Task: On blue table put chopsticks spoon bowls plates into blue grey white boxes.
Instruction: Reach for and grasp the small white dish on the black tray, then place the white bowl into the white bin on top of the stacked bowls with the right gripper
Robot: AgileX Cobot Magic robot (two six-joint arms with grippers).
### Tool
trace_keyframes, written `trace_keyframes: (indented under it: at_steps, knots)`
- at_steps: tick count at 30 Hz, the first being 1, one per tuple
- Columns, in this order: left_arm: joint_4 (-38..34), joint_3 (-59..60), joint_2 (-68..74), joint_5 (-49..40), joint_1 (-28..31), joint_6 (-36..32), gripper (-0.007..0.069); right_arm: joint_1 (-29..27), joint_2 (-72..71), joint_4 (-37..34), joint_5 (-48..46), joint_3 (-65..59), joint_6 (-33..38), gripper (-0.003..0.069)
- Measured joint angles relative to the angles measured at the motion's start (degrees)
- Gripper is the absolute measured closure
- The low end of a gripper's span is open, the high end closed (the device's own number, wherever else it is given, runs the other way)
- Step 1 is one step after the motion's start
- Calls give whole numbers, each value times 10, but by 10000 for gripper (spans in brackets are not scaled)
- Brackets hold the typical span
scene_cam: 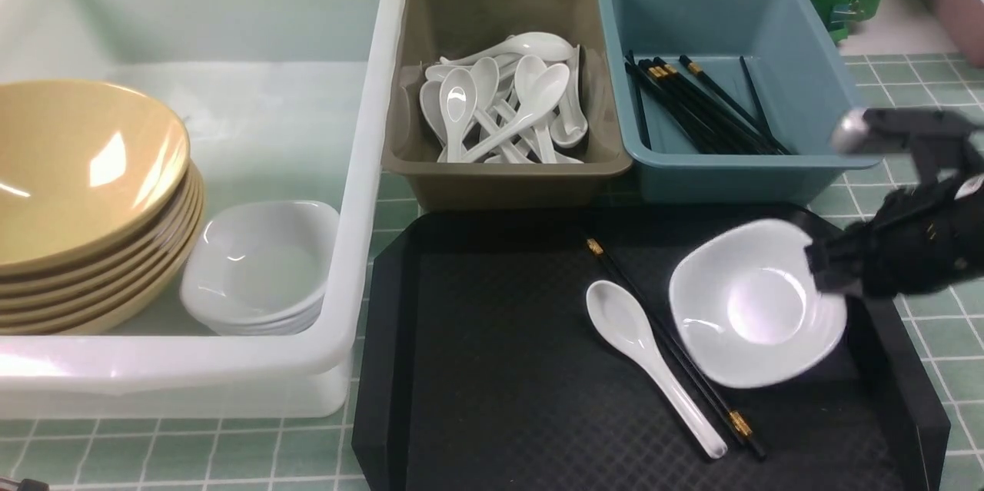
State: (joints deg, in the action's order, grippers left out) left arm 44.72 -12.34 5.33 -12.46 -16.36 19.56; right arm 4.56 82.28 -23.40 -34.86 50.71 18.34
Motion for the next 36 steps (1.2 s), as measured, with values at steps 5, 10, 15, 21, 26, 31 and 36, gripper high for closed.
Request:
trace_keyframes:
  at_steps: [5, 10, 15, 21, 26, 31, 36]
  knots:
    - [0, 0, 0, 0, 0, 2, 620, 23, -64, -46, -47, 85, 24, 580]
    - [2, 0, 0, 0, 0, 2, 620, 138, -65, -165, -6, 180, 73, 580]
    - [2, 0, 0, 0, 0, 2, 620, 268, 5, -277, 133, 205, 117, 580]
    - [3, 0, 0, 0, 0, 2, 620, 373, 156, -337, 224, 272, 148, 580]
    - [3, 0, 0, 0, 0, 2, 620, 398, 246, -342, 227, 338, 115, 580]
    - [3, 0, 0, 0, 0, 2, 620, 402, 308, -345, 228, 377, 84, 545]
    - [3, 0, 0, 0, 0, 2, 620, 402, 316, -345, 229, 380, 86, 488]
